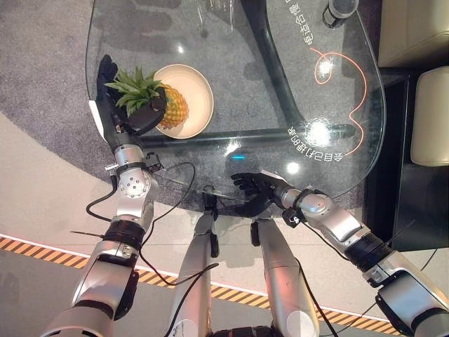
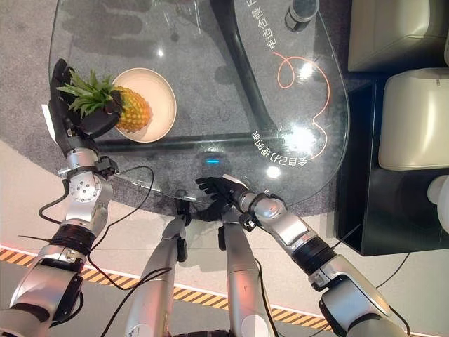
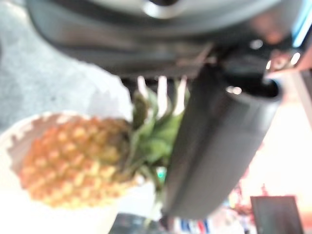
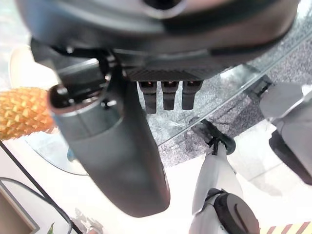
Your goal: Pick up the fruit to the plate
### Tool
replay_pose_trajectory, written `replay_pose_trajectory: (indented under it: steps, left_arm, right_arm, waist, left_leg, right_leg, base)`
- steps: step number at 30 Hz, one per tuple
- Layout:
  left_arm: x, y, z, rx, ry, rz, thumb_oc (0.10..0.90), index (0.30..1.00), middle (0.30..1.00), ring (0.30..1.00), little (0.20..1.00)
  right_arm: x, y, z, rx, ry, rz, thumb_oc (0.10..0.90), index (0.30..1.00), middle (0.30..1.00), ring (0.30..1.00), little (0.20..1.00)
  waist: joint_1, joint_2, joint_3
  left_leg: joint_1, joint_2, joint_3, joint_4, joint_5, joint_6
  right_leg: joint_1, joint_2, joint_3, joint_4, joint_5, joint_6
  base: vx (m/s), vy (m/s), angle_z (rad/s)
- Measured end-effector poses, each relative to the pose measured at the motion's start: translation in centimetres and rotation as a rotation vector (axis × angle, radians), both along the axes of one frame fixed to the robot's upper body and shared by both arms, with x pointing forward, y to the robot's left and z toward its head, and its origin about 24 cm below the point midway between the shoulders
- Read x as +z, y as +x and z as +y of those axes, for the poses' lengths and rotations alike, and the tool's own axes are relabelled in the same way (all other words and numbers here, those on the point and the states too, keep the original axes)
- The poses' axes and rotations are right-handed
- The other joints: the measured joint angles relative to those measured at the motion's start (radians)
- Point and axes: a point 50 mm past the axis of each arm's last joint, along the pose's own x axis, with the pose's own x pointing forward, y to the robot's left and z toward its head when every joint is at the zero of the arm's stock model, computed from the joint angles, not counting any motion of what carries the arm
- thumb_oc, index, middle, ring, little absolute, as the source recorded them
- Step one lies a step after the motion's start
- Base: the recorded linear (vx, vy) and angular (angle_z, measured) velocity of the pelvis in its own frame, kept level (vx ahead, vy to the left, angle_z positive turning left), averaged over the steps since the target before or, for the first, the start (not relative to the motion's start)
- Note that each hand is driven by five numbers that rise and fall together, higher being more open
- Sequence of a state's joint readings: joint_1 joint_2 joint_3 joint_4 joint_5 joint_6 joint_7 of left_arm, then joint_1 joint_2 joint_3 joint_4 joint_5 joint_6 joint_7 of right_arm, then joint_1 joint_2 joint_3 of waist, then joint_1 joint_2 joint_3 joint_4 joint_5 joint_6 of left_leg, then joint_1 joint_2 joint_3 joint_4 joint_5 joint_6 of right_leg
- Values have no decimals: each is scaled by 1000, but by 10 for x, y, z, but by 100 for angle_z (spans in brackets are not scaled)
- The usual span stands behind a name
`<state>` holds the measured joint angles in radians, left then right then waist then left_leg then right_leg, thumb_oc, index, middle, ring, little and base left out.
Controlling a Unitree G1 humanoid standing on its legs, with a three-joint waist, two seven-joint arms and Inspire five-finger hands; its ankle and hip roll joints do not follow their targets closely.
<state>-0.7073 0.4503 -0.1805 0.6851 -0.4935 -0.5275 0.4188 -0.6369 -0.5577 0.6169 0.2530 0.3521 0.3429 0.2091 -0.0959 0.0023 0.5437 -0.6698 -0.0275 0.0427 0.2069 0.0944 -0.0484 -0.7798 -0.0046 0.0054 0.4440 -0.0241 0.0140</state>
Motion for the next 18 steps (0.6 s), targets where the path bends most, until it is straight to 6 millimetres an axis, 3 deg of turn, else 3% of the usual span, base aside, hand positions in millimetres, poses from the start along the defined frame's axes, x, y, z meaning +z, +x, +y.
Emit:
replay_pose_trajectory:
  steps: [18]
  left_arm:
    - [-30, -6, 8, -88, -49, 114, 800, 900, 900, 900, 900]
  right_arm:
    - [-10, -6, -2, -9, -4, 17, 800, 900, 900, 900, 900]
  waist:
    - [13, 2, 1]
  left_leg:
    - [35, 7, 2, -17, 0, -8]
  right_leg:
    - [25, 7, 1, -10, -3, -7]
  base:
    - [-5, -14, 0]
